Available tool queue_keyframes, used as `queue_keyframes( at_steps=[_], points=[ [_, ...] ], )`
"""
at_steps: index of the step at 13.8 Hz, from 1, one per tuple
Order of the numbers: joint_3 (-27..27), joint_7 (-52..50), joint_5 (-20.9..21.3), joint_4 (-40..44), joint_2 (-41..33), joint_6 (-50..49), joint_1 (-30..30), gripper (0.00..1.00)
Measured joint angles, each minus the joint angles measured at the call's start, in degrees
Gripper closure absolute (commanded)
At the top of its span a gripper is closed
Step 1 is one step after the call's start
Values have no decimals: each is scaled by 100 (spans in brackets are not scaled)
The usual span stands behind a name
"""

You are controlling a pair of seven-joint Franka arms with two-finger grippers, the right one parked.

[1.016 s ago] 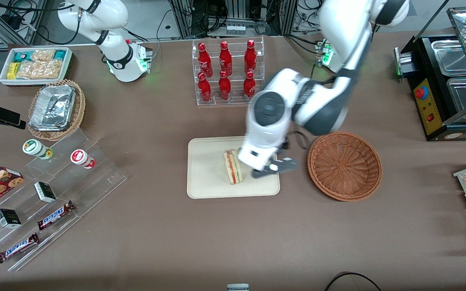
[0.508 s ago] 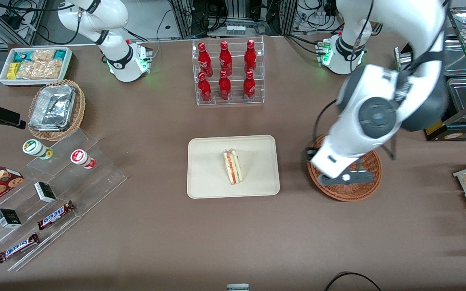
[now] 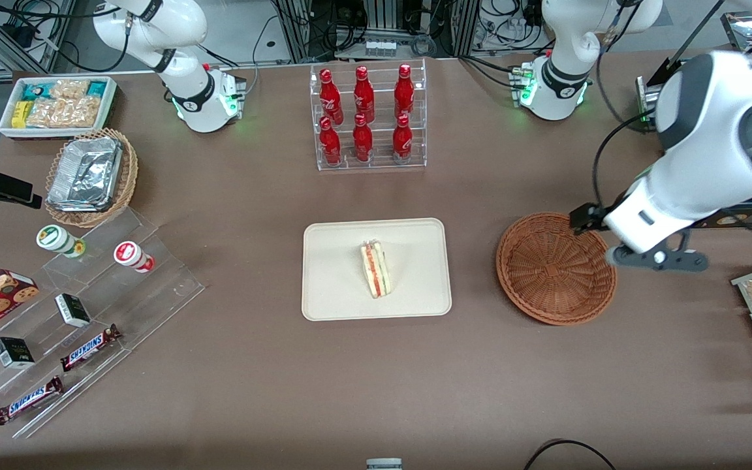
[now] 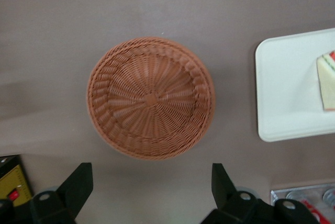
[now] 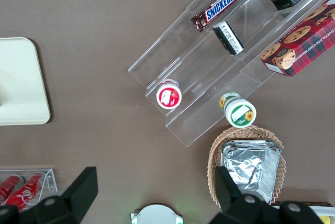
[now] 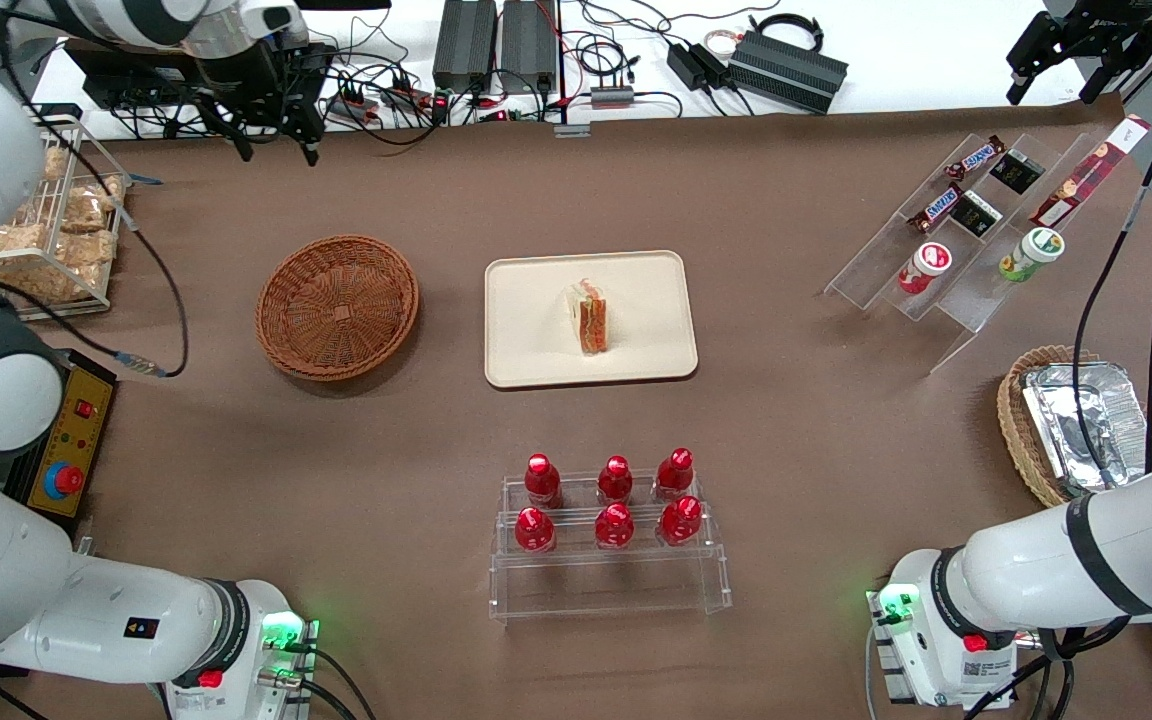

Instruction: Place sandwich from basket to tray

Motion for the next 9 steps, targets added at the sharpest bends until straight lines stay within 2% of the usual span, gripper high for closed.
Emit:
queue_keyframes(
  at_steps=[4, 9],
  points=[
    [-305, 876, 0, -219, -602, -395, 926, 0],
    [-586, 1005, 3, -220, -1019, -648, 1386, 0]
  ],
)
